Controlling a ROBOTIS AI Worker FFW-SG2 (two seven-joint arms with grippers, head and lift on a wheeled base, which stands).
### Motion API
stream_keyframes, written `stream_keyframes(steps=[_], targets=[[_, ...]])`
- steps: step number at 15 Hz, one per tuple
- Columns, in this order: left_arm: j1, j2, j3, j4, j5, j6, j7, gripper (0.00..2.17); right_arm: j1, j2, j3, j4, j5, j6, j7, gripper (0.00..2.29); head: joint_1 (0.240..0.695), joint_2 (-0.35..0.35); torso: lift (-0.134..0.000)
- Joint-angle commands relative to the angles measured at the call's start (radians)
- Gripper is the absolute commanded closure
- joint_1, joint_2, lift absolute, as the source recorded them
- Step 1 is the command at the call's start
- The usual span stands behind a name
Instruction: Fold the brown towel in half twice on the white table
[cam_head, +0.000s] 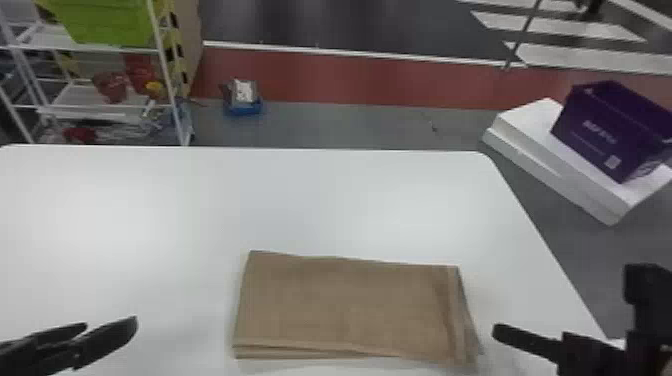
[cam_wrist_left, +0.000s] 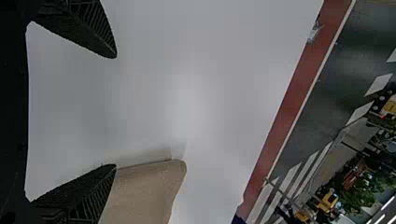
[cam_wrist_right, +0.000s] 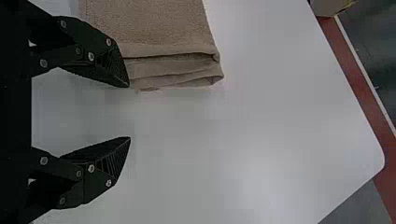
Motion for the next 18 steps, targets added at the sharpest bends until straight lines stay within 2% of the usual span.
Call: stream_keyframes(steps=[1, 5, 7, 9, 10, 13, 18], targets=[[0.005, -0.004, -0.012, -0.003, 0.004, -0.001, -0.001, 0.15, -0.070, -0.007, 0.000, 0.020, -0.011, 0.014, 0.005, 0.58, 0.695, -0.161, -0.124], [0.048, -0.004, -0.096, -0.026, 0.001, -0.066, 0.025, 0.15, -0.124, -0.002, 0.036, 0.025, 0.000, 0.014, -0.009, 0.58, 0.695, -0.174, -0.124], [0.049, -0.004, -0.105, -0.029, 0.003, -0.084, 0.031, 0.15, -0.135, -0.005, 0.043, 0.056, 0.009, 0.014, -0.009, 0.59, 0.695, -0.189, -0.124], [0.049, -0.004, -0.099, -0.031, 0.004, -0.100, 0.033, 0.15, -0.136, -0.011, 0.054, 0.083, 0.009, 0.014, 0.003, 0.97, 0.695, -0.193, -0.124], [0.049, -0.004, -0.099, -0.034, 0.007, -0.100, 0.033, 0.15, -0.138, -0.010, 0.054, 0.085, 0.008, 0.014, 0.005, 1.00, 0.695, -0.191, -0.124], [0.069, -0.004, -0.112, -0.063, 0.021, -0.100, 0.030, 0.15, -0.162, -0.011, 0.060, 0.122, 0.000, 0.014, 0.013, 1.00, 0.695, -0.185, -0.124], [0.084, -0.004, -0.108, -0.068, 0.032, -0.143, 0.027, 0.15, -0.187, -0.011, 0.148, 0.194, 0.051, 0.014, 0.013, 1.00, 0.695, -0.180, -0.124]])
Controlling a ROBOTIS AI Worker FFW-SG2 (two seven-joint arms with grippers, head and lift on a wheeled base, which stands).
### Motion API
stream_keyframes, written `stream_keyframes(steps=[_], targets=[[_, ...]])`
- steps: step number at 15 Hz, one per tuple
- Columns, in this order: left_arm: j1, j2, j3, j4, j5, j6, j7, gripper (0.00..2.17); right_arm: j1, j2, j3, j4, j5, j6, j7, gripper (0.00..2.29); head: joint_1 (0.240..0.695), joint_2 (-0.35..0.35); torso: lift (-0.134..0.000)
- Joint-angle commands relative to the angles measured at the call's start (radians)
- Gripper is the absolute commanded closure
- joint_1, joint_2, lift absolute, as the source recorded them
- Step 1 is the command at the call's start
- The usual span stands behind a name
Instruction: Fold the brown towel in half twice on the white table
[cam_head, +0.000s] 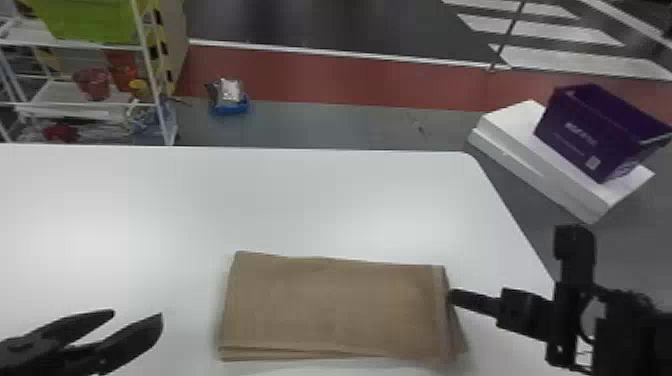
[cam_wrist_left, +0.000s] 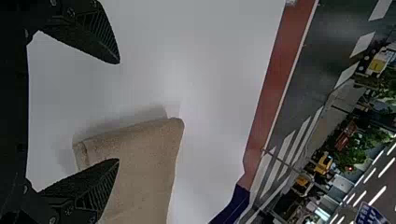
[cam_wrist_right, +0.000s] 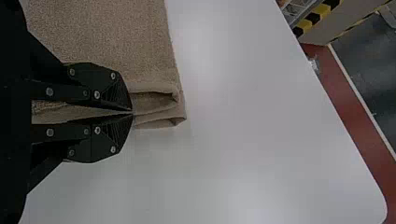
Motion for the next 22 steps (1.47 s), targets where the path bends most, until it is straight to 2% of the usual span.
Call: stream_keyframes(steps=[1, 5, 9, 15, 19, 22], targets=[[0.001, -0.004, 0.015, 0.000, 0.009, -0.007, -0.004, 0.15, -0.008, 0.000, 0.042, 0.026, 0.015, 0.014, 0.000, 1.00, 0.695, -0.173, -0.124], [0.000, -0.004, 0.029, -0.002, 0.017, -0.010, -0.004, 0.15, -0.010, 0.009, 0.142, 0.030, 0.024, 0.014, -0.015, 1.00, 0.695, -0.130, -0.124], [-0.007, -0.004, 0.041, -0.003, 0.023, -0.010, -0.005, 0.15, -0.043, 0.024, 0.230, 0.030, 0.032, 0.014, -0.046, 1.00, 0.695, -0.057, -0.124], [-0.007, -0.004, 0.041, -0.006, 0.034, -0.016, -0.007, 0.15, -0.111, 0.069, 0.357, 0.049, 0.033, 0.014, -0.101, 1.00, 0.695, 0.035, -0.124], [-0.007, -0.004, 0.044, -0.008, 0.041, -0.016, -0.011, 0.15, -0.115, 0.089, 0.397, 0.071, 0.038, 0.014, -0.113, 1.00, 0.695, 0.091, -0.124], [0.000, -0.004, 0.044, -0.012, 0.064, -0.016, -0.016, 0.15, -0.089, 0.093, 0.383, 0.037, 0.041, 0.014, -0.118, 0.99, 0.695, 0.111, -0.124]])
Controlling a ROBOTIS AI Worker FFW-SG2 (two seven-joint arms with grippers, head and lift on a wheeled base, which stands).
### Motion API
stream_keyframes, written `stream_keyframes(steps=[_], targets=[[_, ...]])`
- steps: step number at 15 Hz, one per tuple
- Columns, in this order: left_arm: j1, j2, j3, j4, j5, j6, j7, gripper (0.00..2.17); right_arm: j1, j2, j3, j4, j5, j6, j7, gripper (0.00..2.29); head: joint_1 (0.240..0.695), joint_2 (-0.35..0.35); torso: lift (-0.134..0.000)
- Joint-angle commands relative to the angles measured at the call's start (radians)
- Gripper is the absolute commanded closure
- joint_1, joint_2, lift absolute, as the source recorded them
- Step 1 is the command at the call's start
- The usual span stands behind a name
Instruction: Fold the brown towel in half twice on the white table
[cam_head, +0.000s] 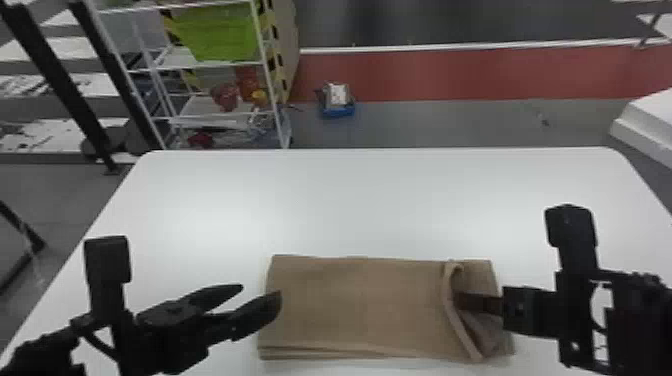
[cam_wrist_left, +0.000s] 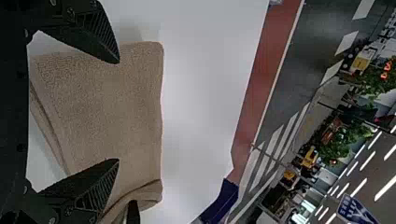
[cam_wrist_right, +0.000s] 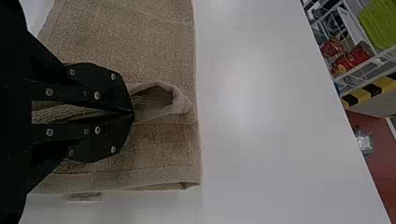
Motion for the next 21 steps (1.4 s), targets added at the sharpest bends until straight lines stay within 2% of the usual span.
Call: stream_keyframes(steps=[1, 3, 6, 8, 10, 11, 14, 15, 17, 18, 19, 20, 21], targets=[[0.007, -0.004, -0.002, -0.005, 0.029, 0.000, -0.003, 0.15, 0.029, 0.001, -0.034, -0.055, 0.001, 0.014, -0.001, 0.95, 0.695, 0.110, -0.124], [0.015, -0.004, -0.009, -0.003, 0.032, -0.025, -0.001, 0.15, 0.044, -0.006, -0.083, -0.095, -0.015, 0.014, 0.005, 0.44, 0.695, 0.095, -0.124], [0.038, -0.004, -0.052, 0.005, 0.034, -0.117, 0.027, 0.15, 0.072, -0.009, -0.189, -0.154, -0.038, 0.014, 0.056, 0.17, 0.695, 0.040, -0.124], [0.062, -0.004, -0.089, 0.023, 0.035, -0.248, 0.048, 0.15, 0.079, -0.019, -0.284, -0.177, -0.068, 0.014, 0.085, 0.12, 0.695, -0.009, -0.124], [0.068, -0.004, -0.132, 0.075, 0.029, -0.353, 0.066, 0.15, 0.078, -0.059, -0.326, -0.177, -0.070, 0.014, 0.095, 0.12, 0.695, -0.055, -0.124], [0.064, -0.004, -0.161, 0.114, 0.011, -0.414, 0.079, 0.15, 0.079, -0.065, -0.341, -0.177, -0.070, 0.014, 0.105, 0.12, 0.695, -0.083, -0.124], [0.029, -0.004, -0.238, 0.226, -0.064, -0.482, 0.117, 0.22, 0.101, -0.064, -0.364, -0.198, -0.078, 0.014, 0.129, 0.12, 0.695, -0.156, -0.124], [0.012, -0.004, -0.264, 0.267, -0.090, -0.488, 0.126, 0.22, 0.110, -0.064, -0.367, -0.204, -0.079, 0.014, 0.135, 0.12, 0.695, -0.165, -0.124], [0.006, -0.004, -0.302, 0.307, -0.135, -0.518, 0.157, 0.36, 0.113, -0.065, -0.402, -0.201, -0.099, 0.014, 0.155, 0.12, 0.695, -0.179, -0.124], [0.007, -0.004, -0.302, 0.308, -0.133, -0.518, 0.157, 0.54, 0.110, -0.065, -0.416, -0.200, -0.099, 0.014, 0.161, 0.12, 0.695, -0.185, -0.124], [0.018, -0.004, -0.302, 0.293, -0.133, -0.506, 0.168, 1.06, 0.107, -0.069, -0.427, -0.200, -0.101, 0.014, 0.171, 0.12, 0.695, -0.200, -0.124], [0.032, -0.004, -0.302, 0.264, -0.133, -0.476, 0.172, 1.70, 0.110, -0.069, -0.442, -0.203, -0.119, 0.014, 0.174, 0.12, 0.695, -0.209, -0.124], [0.044, -0.004, -0.308, 0.244, -0.135, -0.472, 0.177, 2.03, 0.115, -0.070, -0.451, -0.204, -0.133, 0.014, 0.177, 0.13, 0.695, -0.214, -0.124]])
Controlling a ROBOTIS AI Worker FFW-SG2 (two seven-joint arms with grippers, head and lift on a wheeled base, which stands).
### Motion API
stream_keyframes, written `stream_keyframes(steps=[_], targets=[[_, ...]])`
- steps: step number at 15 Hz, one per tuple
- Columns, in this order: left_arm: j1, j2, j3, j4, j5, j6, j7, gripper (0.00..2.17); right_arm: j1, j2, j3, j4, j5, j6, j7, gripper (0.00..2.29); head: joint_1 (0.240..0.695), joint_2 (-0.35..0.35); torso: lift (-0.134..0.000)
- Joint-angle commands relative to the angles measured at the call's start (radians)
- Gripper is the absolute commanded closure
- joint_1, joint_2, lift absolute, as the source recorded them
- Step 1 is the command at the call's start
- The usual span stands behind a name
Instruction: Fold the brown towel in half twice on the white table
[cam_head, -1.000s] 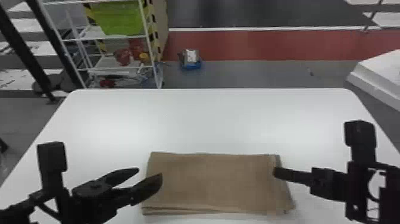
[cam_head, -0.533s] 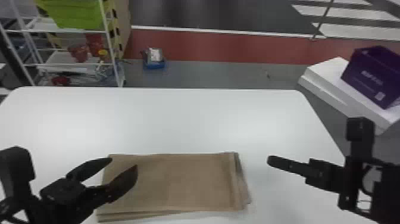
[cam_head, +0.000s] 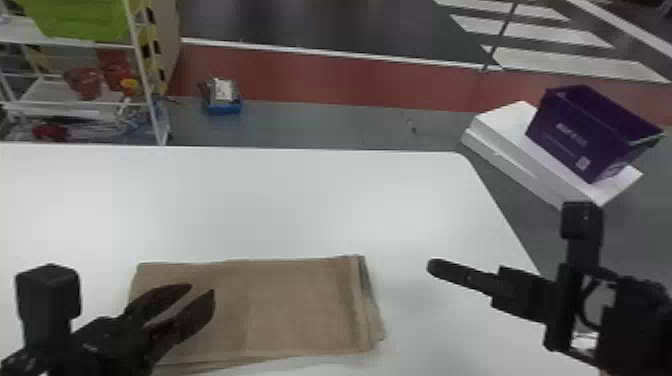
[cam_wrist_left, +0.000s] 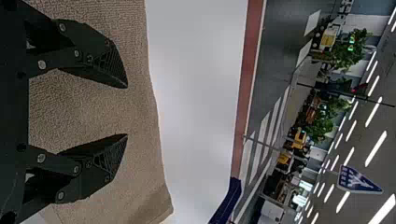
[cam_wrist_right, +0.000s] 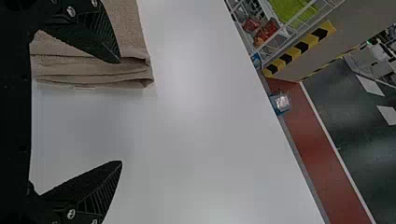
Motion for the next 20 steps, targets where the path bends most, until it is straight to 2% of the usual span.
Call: stream_keyframes(steps=[1, 3, 6, 8, 12, 15, 16, 20], targets=[[0.022, -0.004, -0.011, -0.042, -0.003, 0.025, 0.016, 2.07, 0.013, -0.002, -0.021, -0.008, -0.030, 0.014, 0.007, 0.13, 0.695, -0.218, -0.124], [0.021, -0.004, -0.019, -0.042, -0.015, 0.046, 0.026, 2.07, 0.036, -0.002, -0.023, -0.026, -0.061, 0.014, 0.011, 0.13, 0.695, -0.226, -0.124], [-0.005, -0.004, -0.050, 0.015, -0.055, 0.049, 0.064, 2.07, 0.008, -0.002, 0.000, -0.029, -0.067, 0.014, -0.003, 0.13, 0.695, -0.216, -0.124], [-0.024, -0.004, -0.050, 0.041, -0.061, 0.049, 0.075, 2.07, -0.024, -0.002, 0.031, -0.034, -0.101, 0.014, -0.073, 0.13, 0.695, -0.210, -0.124], [-0.039, -0.004, -0.048, 0.051, -0.100, 0.058, 0.079, 2.07, -0.133, -0.002, 0.052, -0.041, -0.222, 0.014, -0.292, 0.13, 0.695, -0.182, -0.124], [-0.039, -0.004, -0.043, 0.044, -0.100, 0.061, 0.078, 2.06, -0.154, 0.007, 0.104, -0.002, -0.285, 0.014, -0.391, 0.14, 0.695, -0.163, -0.124], [-0.039, -0.004, -0.040, 0.041, -0.100, 0.064, 0.076, 2.06, -0.143, 0.014, 0.121, 0.029, -0.312, 0.014, -0.403, 0.15, 0.695, -0.155, -0.124], [-0.037, -0.004, -0.027, 0.022, -0.095, 0.095, 0.064, 2.06, -0.105, 0.006, 0.149, 0.057, -0.312, 0.014, -0.398, 0.18, 0.695, -0.103, -0.124]])
